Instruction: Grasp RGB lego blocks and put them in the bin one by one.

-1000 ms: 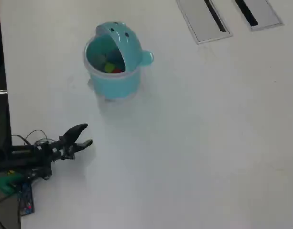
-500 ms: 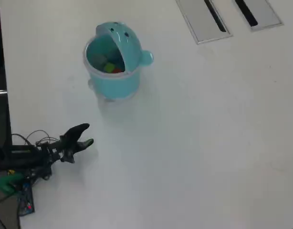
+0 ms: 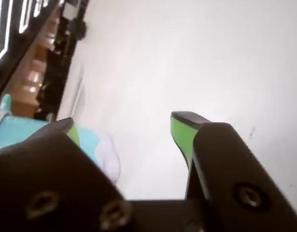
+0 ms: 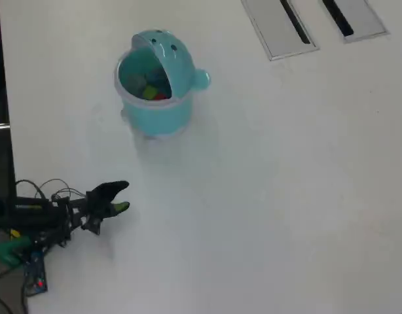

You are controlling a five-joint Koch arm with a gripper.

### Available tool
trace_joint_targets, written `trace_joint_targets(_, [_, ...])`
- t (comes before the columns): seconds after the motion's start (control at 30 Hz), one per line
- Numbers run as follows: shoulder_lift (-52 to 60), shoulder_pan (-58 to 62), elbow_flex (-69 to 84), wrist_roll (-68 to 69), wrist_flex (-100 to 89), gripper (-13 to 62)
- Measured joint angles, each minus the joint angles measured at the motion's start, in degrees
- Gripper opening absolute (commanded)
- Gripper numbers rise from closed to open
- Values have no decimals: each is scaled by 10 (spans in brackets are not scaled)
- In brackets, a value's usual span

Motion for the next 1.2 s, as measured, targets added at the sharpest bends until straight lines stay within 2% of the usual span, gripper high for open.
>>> trace_joint_targets(0.6, [0,26,0,95,175,348])
trace_joint_targets(1.2, [0,32,1,155,187,345])
